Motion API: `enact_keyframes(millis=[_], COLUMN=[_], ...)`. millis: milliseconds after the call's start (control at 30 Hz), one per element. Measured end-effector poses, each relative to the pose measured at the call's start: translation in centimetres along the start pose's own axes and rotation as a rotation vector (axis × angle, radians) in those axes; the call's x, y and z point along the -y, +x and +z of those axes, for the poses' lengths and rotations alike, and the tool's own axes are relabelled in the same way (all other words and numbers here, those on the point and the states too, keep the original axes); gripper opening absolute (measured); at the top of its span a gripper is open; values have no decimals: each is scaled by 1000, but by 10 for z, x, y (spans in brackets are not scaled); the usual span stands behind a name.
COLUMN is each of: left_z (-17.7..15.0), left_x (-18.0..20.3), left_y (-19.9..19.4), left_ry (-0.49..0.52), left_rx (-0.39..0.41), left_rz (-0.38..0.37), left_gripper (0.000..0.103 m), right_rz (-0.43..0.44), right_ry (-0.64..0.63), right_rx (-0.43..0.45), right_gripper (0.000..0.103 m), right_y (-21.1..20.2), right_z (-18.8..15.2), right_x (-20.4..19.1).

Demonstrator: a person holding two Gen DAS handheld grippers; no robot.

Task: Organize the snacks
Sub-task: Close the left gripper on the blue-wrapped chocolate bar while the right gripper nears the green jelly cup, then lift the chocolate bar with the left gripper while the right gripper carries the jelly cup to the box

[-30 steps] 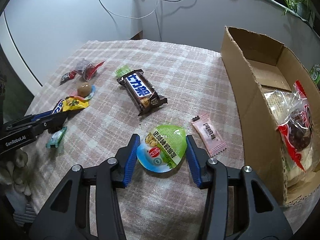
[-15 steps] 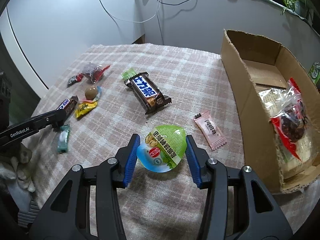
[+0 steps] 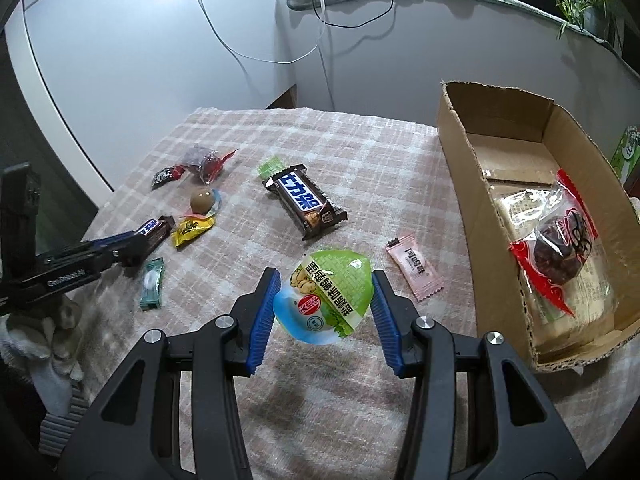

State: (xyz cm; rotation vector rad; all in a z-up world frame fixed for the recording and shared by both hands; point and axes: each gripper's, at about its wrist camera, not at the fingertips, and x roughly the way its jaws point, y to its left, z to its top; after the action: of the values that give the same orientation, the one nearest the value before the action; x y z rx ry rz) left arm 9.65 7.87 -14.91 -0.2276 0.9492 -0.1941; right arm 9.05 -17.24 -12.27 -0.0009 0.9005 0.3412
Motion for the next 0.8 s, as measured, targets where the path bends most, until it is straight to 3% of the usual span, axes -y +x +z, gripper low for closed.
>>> enact_keyframes(millis=[233, 533, 800], left_z=[3, 11, 34], left_x=[5, 0, 30], left_y=[8, -21, -37], left_ry=[44, -57, -13], left_rx=[-2, 74, 138], left_rz=[8, -93, -154], left_gripper=[27, 27, 27], right_rz=[-1, 8, -6], right_ry=[0, 11, 31], right_rx=[12, 50, 101], right_gripper=[48, 48, 48], right_y=[-6, -20, -41], right_z=[1, 7, 16], right_x=[1, 6, 23])
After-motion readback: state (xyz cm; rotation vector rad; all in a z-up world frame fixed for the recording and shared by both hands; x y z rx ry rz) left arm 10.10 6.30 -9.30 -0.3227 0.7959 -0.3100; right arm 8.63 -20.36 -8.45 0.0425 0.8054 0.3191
